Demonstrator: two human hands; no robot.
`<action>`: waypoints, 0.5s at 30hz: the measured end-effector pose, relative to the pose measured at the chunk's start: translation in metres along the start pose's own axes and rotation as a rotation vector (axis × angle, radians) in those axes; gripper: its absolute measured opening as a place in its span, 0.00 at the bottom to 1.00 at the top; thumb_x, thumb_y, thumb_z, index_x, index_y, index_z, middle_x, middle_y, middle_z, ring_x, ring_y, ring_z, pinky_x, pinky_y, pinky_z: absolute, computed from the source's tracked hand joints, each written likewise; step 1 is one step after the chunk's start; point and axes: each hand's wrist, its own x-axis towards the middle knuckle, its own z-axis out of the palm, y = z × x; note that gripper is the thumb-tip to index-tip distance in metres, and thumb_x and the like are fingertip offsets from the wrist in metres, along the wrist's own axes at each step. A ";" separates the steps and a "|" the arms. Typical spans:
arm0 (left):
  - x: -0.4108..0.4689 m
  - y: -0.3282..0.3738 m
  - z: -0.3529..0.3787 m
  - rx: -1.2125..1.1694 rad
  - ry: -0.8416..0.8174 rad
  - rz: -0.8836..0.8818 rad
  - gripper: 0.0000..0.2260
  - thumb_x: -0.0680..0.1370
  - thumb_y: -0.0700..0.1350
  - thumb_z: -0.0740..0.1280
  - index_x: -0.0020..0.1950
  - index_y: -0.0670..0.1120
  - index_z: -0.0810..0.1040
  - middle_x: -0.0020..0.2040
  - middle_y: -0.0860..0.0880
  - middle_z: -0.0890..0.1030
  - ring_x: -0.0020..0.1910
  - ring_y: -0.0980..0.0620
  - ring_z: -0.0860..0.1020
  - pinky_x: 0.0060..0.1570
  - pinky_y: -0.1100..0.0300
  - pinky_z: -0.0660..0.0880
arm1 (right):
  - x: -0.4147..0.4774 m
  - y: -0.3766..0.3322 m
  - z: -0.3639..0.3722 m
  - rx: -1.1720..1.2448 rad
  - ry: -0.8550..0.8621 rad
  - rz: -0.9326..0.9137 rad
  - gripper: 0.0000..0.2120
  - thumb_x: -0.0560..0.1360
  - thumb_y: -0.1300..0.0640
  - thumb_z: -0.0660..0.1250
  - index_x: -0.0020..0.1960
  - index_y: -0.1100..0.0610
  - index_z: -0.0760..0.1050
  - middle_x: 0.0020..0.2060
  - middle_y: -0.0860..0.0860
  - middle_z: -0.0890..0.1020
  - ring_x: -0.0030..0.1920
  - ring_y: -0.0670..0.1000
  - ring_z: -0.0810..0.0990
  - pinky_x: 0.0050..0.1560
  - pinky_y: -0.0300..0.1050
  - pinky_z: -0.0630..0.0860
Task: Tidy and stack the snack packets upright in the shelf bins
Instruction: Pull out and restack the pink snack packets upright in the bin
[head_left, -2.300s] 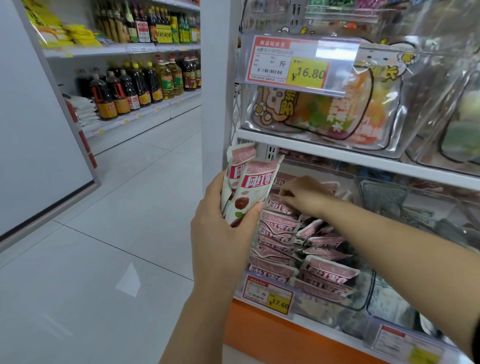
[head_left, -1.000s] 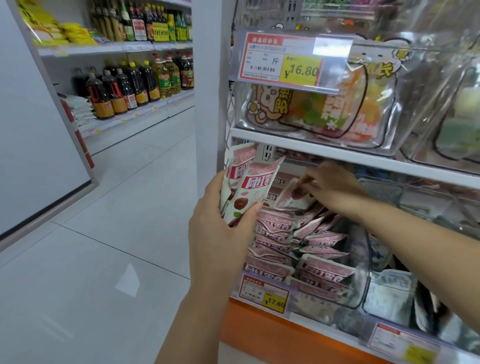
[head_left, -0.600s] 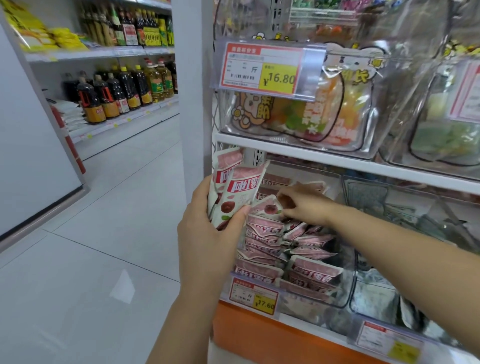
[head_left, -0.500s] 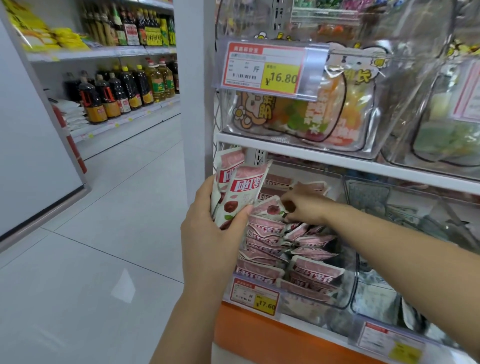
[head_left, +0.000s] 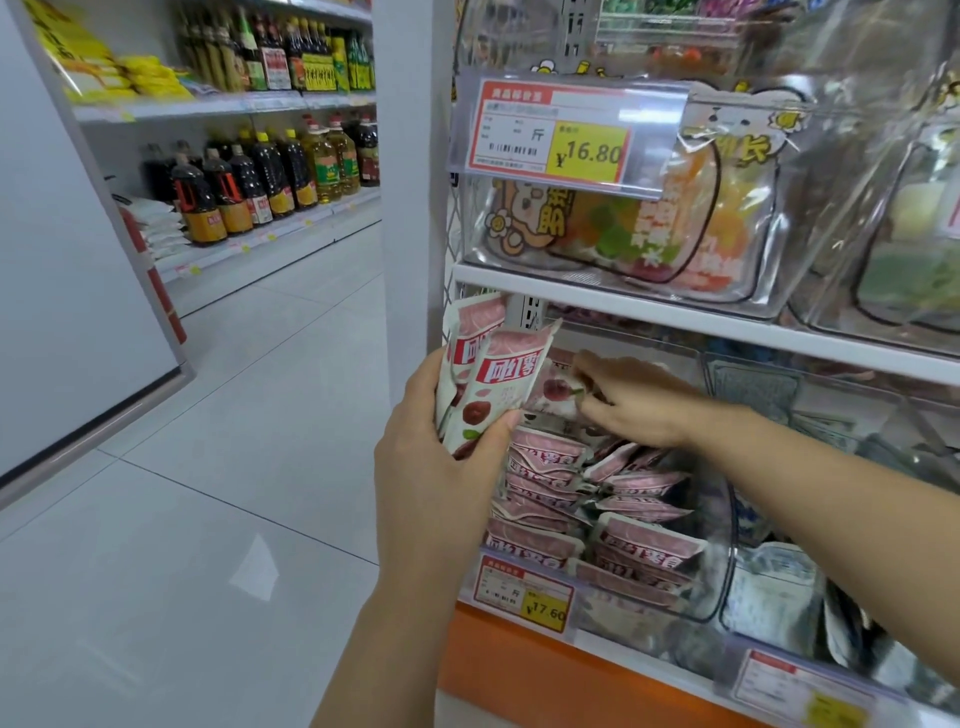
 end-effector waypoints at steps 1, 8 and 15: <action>0.000 0.000 0.000 0.002 -0.001 -0.002 0.25 0.70 0.48 0.74 0.62 0.64 0.68 0.52 0.62 0.79 0.51 0.62 0.79 0.48 0.58 0.80 | -0.001 0.002 -0.003 -0.040 0.025 -0.022 0.07 0.79 0.52 0.58 0.51 0.51 0.60 0.35 0.46 0.70 0.34 0.49 0.72 0.32 0.43 0.64; -0.001 0.004 -0.002 0.000 -0.008 -0.010 0.25 0.71 0.46 0.74 0.56 0.70 0.67 0.51 0.63 0.79 0.50 0.64 0.79 0.47 0.62 0.79 | 0.006 0.007 0.000 -0.063 -0.138 -0.018 0.11 0.72 0.56 0.70 0.46 0.51 0.67 0.38 0.46 0.76 0.39 0.49 0.75 0.40 0.44 0.71; 0.000 -0.001 0.001 0.012 -0.001 -0.024 0.26 0.71 0.48 0.74 0.65 0.60 0.69 0.52 0.61 0.79 0.51 0.63 0.78 0.47 0.60 0.80 | 0.021 0.011 0.016 -0.109 -0.043 0.159 0.10 0.78 0.49 0.62 0.45 0.55 0.74 0.41 0.51 0.80 0.37 0.49 0.77 0.36 0.42 0.69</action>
